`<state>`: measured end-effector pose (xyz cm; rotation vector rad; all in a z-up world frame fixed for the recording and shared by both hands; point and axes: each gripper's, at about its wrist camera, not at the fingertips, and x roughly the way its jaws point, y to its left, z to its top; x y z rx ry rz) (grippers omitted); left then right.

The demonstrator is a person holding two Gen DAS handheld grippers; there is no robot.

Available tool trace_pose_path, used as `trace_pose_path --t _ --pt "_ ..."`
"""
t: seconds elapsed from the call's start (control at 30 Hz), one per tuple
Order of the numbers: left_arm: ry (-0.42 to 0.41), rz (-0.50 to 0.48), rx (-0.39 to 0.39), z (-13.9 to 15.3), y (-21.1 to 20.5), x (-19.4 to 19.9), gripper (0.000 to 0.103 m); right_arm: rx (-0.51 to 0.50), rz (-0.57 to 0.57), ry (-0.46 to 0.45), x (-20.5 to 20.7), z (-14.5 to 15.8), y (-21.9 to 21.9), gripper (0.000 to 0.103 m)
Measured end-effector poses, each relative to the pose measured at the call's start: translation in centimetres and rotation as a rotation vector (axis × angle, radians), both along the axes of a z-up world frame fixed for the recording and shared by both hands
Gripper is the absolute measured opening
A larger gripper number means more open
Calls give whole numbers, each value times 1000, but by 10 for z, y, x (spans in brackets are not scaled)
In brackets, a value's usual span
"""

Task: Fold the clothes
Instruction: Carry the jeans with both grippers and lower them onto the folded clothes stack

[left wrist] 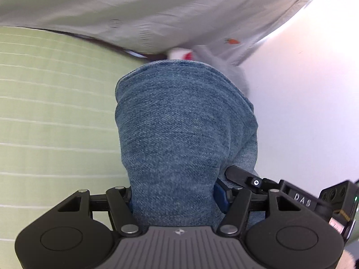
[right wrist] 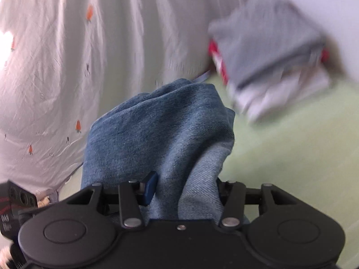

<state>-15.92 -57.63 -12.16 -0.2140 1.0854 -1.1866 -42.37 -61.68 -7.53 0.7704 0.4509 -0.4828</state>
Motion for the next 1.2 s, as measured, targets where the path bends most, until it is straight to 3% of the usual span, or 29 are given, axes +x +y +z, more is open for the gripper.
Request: trace_pose_path --t 0.17,0.27,0.33,0.37,0.43,0.5,0.57,0.63,0.67,0.7,0.73,0.77,0.87,0.97,1.07,1.13,1.2 --pt "-22 0 -115 39 -94 0 63 -100 3 -64 -23 47 -92 49" --pt "-84 -16 -209 62 -160 21 64 -268 21 -82 -16 84 -145 49" --pt "-145 -11 -247 73 -209 40 69 -381 7 -83 0 102 -184 50" --pt "-183 10 -236 75 -237 51 77 -432 -4 -82 9 109 -205 53" --pt "-274 51 -129 74 -287 70 81 -535 -64 -23 42 109 -243 76" --pt "-358 93 -2 70 -329 88 80 -658 -149 113 84 103 -270 80" --pt "-422 156 36 58 -347 101 82 -782 -211 187 114 92 -278 80" --pt "-468 192 84 43 -364 113 83 -798 -166 162 133 71 -287 80" --pt "-481 203 104 34 -370 119 84 -804 -142 148 142 61 -291 75" --pt "-488 216 99 25 -372 126 89 -750 -131 138 149 46 -301 63" --pt "-476 224 92 18 -374 134 92 -681 -120 147 155 28 -314 58" --pt "-431 221 81 11 -375 143 95 -610 -108 158 160 11 -327 59" --pt "-311 213 50 -7 -378 169 100 -658 -134 120 158 -10 -326 60" --pt "-324 218 29 -10 -372 168 100 -667 -134 143 157 -7 -323 61" --pt "-359 201 36 -5 -362 161 100 -678 -158 179 149 -4 -314 70" --pt "-394 183 50 3 -346 151 100 -677 -198 214 139 4 -304 89" --pt "-443 171 45 15 -324 139 100 -603 -237 229 124 15 -294 101"
